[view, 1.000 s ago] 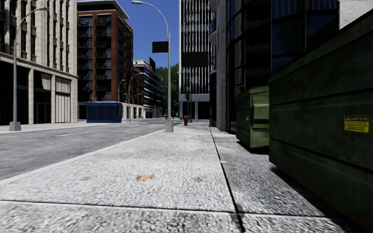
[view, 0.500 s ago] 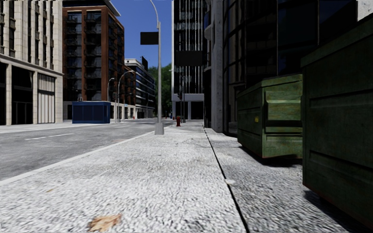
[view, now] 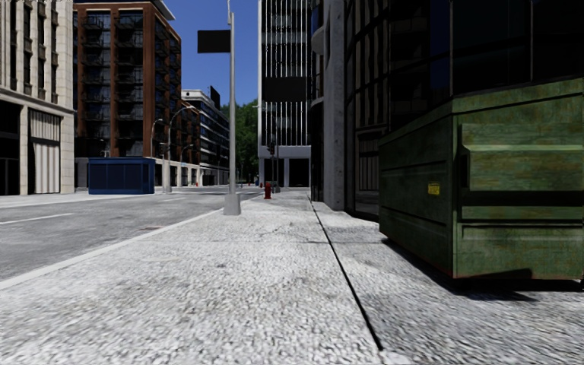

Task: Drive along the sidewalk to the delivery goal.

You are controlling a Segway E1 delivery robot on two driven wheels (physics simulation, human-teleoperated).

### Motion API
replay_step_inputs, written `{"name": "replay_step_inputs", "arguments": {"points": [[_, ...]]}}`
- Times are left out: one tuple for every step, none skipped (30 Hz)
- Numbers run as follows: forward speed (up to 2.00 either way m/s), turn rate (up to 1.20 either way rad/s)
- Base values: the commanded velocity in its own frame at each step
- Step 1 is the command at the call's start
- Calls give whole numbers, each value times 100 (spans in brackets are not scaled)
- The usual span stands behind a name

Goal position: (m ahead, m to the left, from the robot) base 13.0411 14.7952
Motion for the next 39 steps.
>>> {"name": "replay_step_inputs", "arguments": {"points": [[200, 0], [200, 0], [200, 0], [200, 0], [200, 0], [200, 0], [200, 0], [200, 0], [200, 0], [200, 0], [200, 0], [200, 0], [200, 0], [200, 0], [200, 0], [200, 0], [200, 0], [200, 0], [200, 0], [200, 0], [200, 0], [200, 0], [200, 0], [200, 0], [200, 0], [200, 0], [200, 0], [200, 0], [200, 0], [200, 0], [200, 0], [200, 0], [200, 0], [200, 0], [200, 0], [200, 0], [200, 0], [200, 0], [200, 0]]}}
